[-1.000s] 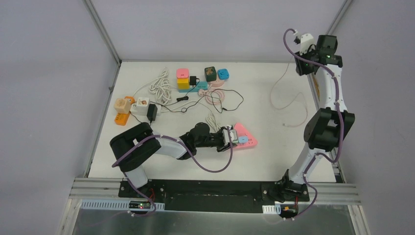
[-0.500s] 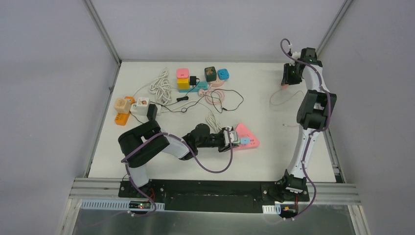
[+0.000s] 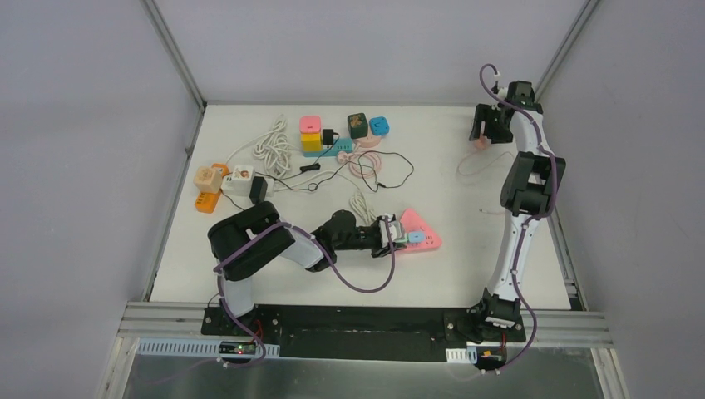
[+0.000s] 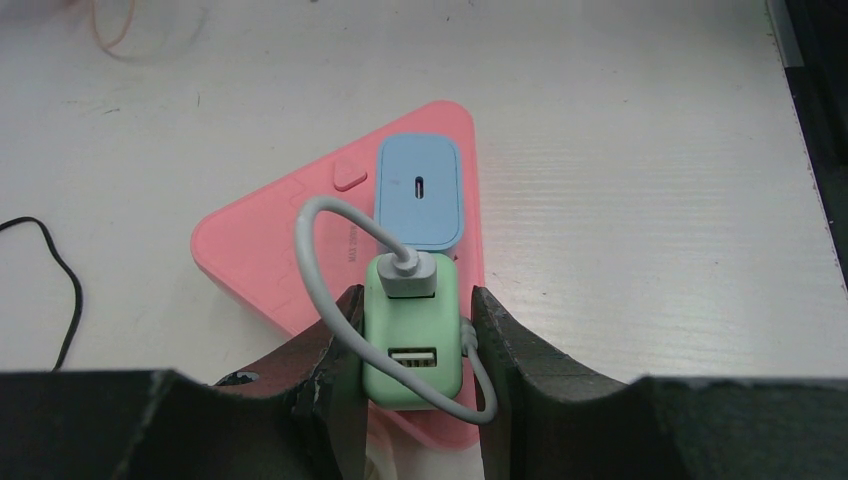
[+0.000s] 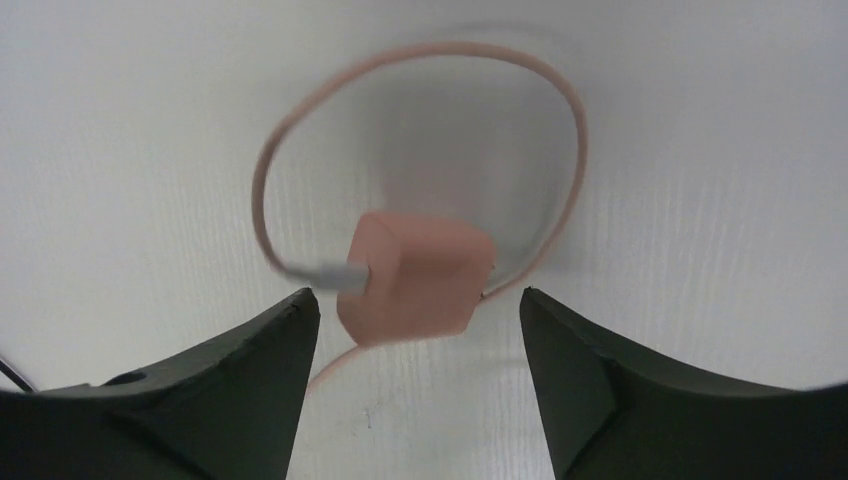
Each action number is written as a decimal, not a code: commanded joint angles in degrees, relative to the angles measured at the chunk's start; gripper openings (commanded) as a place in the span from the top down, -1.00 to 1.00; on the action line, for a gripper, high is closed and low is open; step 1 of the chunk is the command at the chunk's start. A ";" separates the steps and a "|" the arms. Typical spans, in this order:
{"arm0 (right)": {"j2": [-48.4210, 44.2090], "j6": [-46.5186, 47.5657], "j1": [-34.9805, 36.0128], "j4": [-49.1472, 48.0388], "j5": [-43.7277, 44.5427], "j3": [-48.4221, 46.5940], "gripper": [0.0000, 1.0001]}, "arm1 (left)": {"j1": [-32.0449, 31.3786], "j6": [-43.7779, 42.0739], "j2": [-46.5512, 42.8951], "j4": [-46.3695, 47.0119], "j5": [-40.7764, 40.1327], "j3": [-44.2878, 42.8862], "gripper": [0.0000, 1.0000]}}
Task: Pull the plug off the socket
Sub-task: Place the plug at the center of the board, then remove the plug from the socket.
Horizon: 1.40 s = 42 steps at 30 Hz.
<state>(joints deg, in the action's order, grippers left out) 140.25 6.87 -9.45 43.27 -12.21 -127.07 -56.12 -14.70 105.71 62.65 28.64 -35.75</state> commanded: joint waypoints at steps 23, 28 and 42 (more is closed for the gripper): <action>-44.91 16.79 0.31 -1.06 -3.36 40.16 -1.00 | 0.82 0.37 1.72 8.76 2.06 1.07 1.00; -54.46 17.12 0.31 0.28 -9.27 47.57 -0.99 | 0.83 0.62 1.88 8.85 2.11 1.03 1.00; -72.10 26.14 0.33 -1.24 -35.06 65.03 -0.99 | 0.83 1.25 2.01 8.70 2.56 1.04 1.00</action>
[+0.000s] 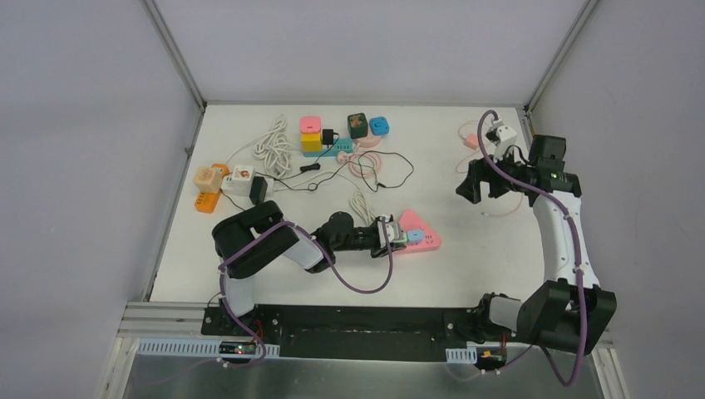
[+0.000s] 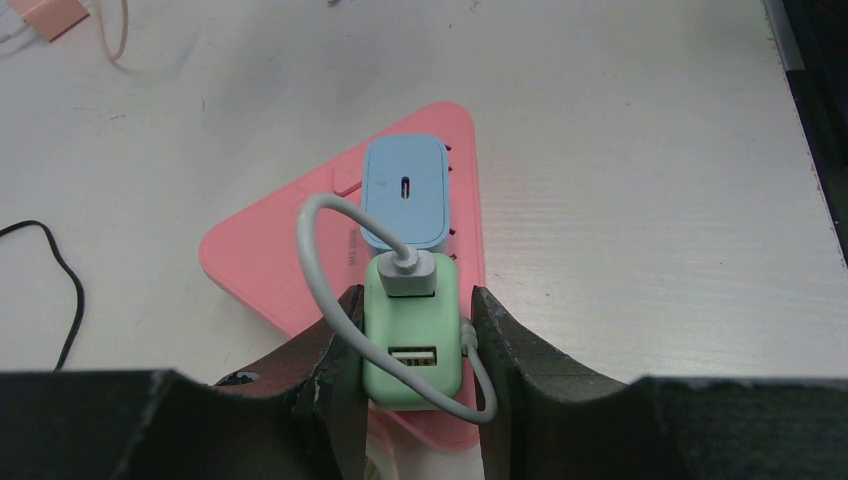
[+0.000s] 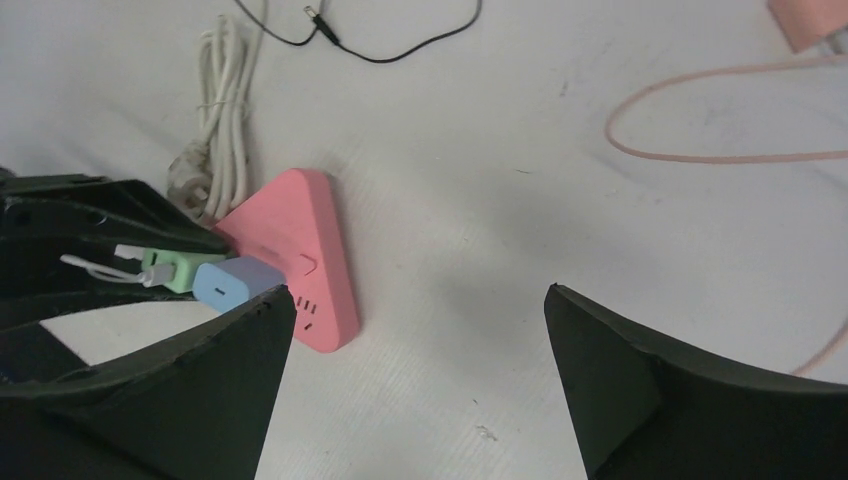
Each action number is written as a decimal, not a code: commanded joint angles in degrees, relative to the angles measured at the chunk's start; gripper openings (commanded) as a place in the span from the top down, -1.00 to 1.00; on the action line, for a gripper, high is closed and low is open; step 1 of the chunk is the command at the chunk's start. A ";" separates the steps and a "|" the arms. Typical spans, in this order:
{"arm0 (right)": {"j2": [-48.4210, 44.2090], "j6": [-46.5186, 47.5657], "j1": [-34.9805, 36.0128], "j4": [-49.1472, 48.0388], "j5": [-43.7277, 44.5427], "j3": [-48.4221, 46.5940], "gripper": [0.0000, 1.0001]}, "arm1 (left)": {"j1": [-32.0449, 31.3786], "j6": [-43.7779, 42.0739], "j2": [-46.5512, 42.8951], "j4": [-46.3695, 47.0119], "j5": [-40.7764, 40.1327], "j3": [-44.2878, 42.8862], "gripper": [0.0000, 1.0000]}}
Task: Pull the plug off the socket
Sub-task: Remove the plug from the socket.
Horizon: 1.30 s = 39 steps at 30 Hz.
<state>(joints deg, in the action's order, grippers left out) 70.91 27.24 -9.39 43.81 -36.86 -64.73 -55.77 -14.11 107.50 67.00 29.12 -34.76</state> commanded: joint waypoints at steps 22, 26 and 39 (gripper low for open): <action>-1.96 19.79 0.25 5.01 -25.44 7.85 -1.00 | 0.42 1.01 1.24 4.23 1.99 -0.56 1.00; -1.75 20.30 0.25 5.36 -25.44 7.95 -0.99 | 0.48 1.01 1.30 4.17 2.00 -0.57 1.00; -1.48 22.96 0.25 7.12 -26.15 8.08 -1.00 | 0.45 1.10 1.56 4.11 2.08 -0.66 1.00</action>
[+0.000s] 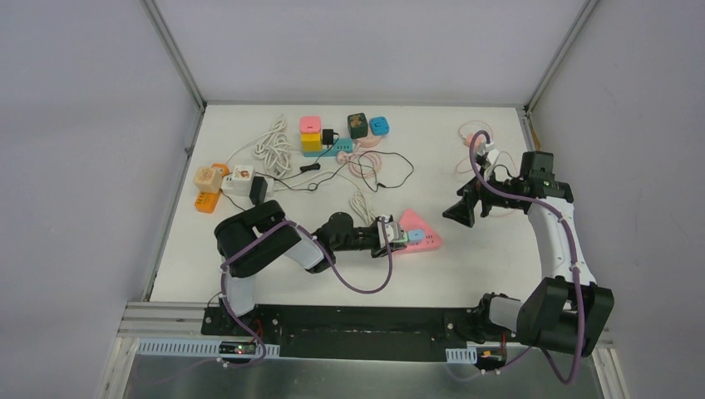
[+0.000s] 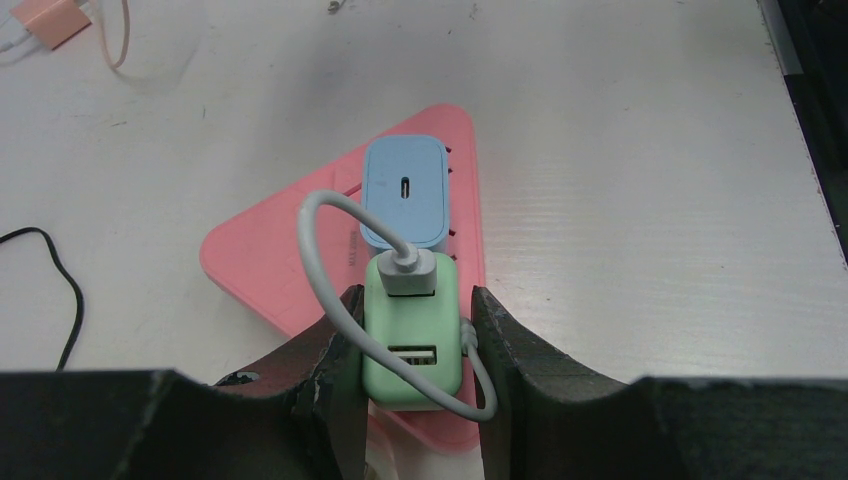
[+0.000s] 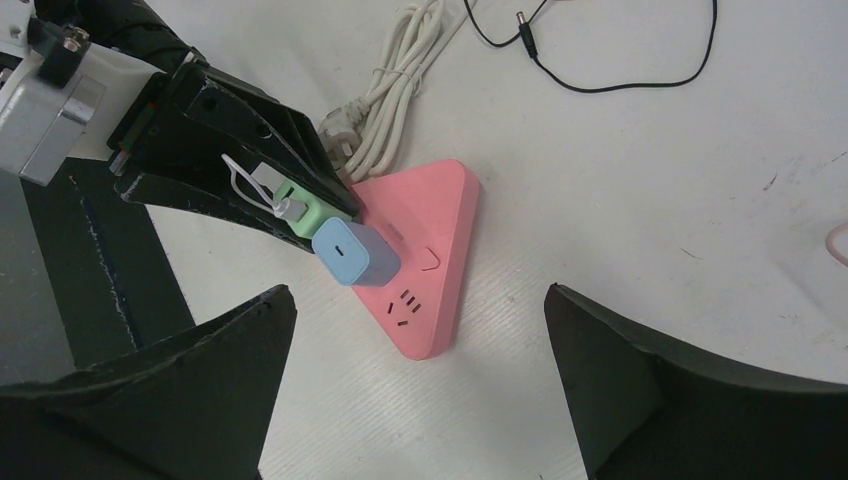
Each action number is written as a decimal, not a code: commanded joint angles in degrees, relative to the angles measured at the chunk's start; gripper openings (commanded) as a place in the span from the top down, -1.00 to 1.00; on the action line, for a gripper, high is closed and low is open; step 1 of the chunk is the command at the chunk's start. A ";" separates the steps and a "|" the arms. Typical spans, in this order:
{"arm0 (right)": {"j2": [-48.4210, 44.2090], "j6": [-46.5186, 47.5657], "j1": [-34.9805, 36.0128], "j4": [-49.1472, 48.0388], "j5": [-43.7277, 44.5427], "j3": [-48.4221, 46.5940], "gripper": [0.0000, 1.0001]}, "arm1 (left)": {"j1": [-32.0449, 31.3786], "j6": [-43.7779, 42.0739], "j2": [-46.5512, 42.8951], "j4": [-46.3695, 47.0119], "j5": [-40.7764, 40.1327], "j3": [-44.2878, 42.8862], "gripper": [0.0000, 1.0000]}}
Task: Pull the plug off the socket
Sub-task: Remove the plug from the socket.
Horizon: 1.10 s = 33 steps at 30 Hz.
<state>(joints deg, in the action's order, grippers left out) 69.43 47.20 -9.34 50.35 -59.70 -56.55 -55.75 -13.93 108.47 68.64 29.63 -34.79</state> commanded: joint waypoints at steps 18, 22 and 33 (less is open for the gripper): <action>0.53 4.32 0.39 1.36 -3.54 -0.13 -1.00 | 0.43 0.93 0.83 2.20 2.19 -0.98 1.00; 0.61 4.69 0.38 1.51 -3.46 -0.13 -1.00 | 0.46 0.93 0.85 2.21 2.24 -0.95 1.00; 0.86 6.01 0.49 2.54 -3.38 -0.31 -0.99 | 0.42 0.86 0.90 1.84 2.37 -1.16 1.00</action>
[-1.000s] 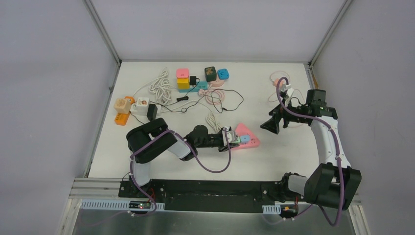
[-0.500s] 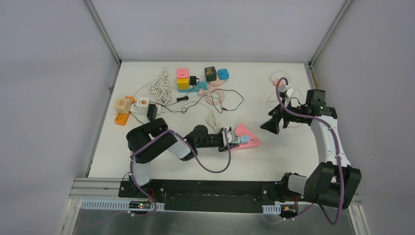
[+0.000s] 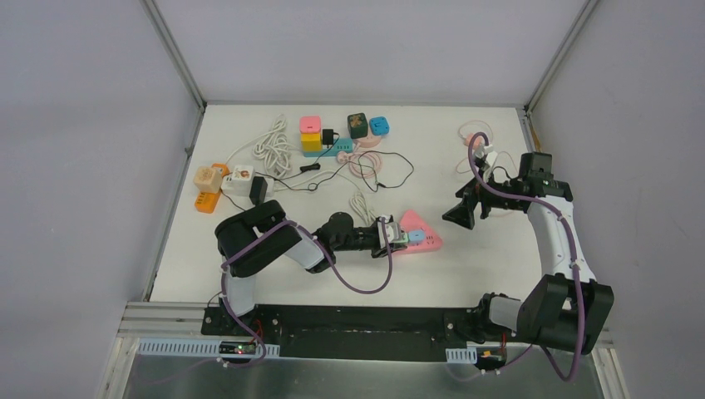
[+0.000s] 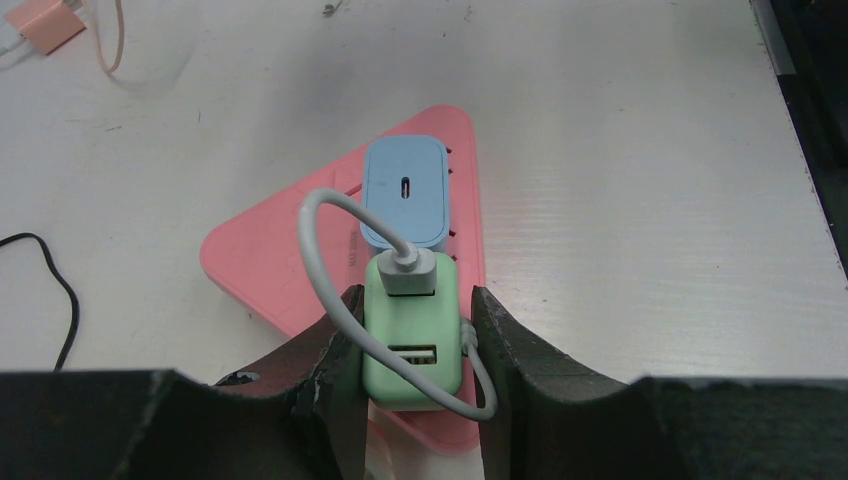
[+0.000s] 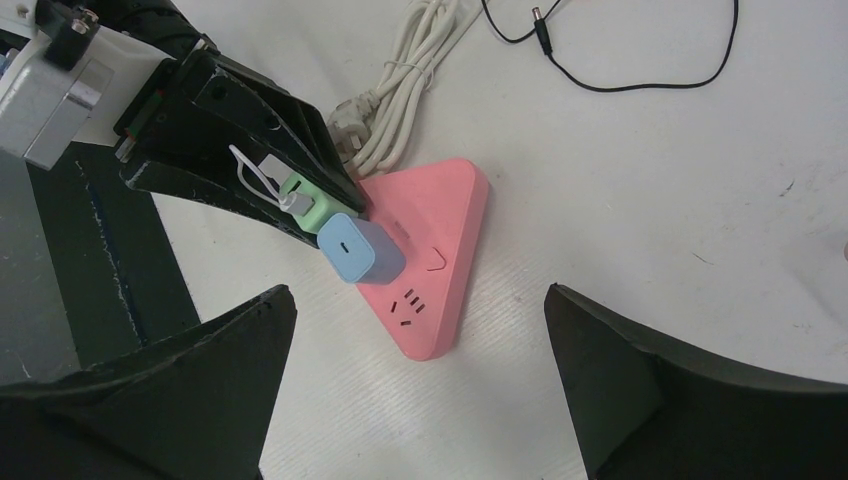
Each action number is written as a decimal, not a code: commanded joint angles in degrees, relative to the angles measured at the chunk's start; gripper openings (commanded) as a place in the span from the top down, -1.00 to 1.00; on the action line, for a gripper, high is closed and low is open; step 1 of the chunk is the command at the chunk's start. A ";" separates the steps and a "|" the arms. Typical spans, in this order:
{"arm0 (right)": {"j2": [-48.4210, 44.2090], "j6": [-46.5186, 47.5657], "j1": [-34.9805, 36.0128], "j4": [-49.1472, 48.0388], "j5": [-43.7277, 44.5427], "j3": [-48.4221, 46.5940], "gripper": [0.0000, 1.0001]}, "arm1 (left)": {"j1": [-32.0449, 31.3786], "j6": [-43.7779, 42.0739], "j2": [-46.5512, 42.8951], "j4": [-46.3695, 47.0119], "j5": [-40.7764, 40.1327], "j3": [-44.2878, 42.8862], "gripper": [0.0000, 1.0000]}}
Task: Pull the plug off the socket
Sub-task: Remove the plug from the socket.
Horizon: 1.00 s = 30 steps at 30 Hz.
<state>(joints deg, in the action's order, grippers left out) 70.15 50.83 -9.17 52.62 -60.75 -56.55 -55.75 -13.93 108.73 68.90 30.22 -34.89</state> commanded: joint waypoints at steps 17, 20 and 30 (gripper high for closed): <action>0.16 3.22 0.38 1.00 -2.29 -0.39 -0.99 | 0.42 0.84 0.70 1.09 2.02 -1.19 1.00; 0.16 3.22 0.38 1.04 -2.27 -0.40 -1.00 | 0.45 0.86 0.70 1.12 2.06 -1.21 1.00; 0.25 3.49 0.38 1.39 -2.09 -0.49 -1.00 | 0.41 0.84 0.63 1.02 2.17 -1.23 1.00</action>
<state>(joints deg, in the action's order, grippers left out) 70.19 52.45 -9.15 53.95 -60.77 -56.55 -55.75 -13.93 108.75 68.82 30.48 -35.00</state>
